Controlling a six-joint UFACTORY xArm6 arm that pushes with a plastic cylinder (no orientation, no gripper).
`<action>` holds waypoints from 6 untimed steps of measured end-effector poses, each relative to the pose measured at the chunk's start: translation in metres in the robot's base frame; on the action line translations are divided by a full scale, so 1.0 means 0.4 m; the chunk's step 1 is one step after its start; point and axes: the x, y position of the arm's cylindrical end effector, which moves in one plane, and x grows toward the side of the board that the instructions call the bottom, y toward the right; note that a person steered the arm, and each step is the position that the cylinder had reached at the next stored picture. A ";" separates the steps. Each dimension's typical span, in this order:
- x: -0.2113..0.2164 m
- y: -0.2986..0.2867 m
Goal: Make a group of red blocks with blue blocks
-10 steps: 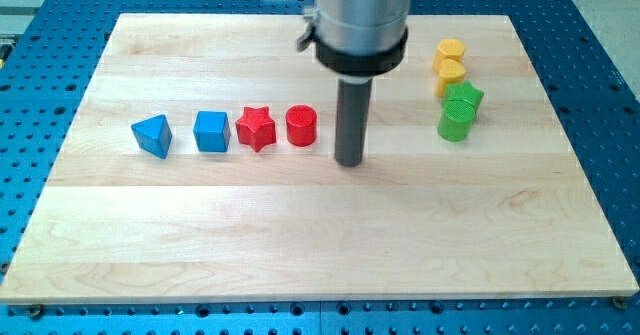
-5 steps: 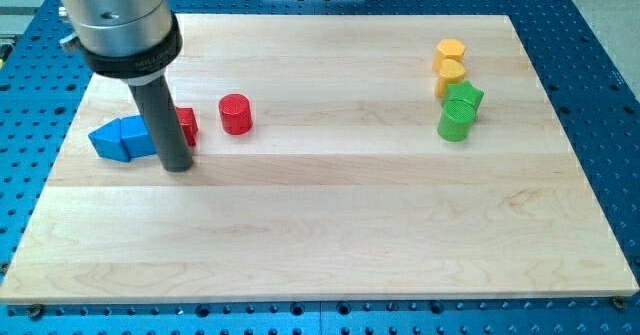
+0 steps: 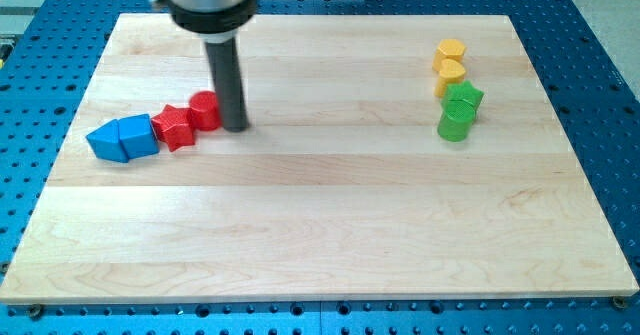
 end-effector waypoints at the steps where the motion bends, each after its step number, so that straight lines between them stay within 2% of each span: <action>1: 0.000 -0.059; 3: -0.008 0.034; 4: -0.090 0.038; 6: -0.101 -0.153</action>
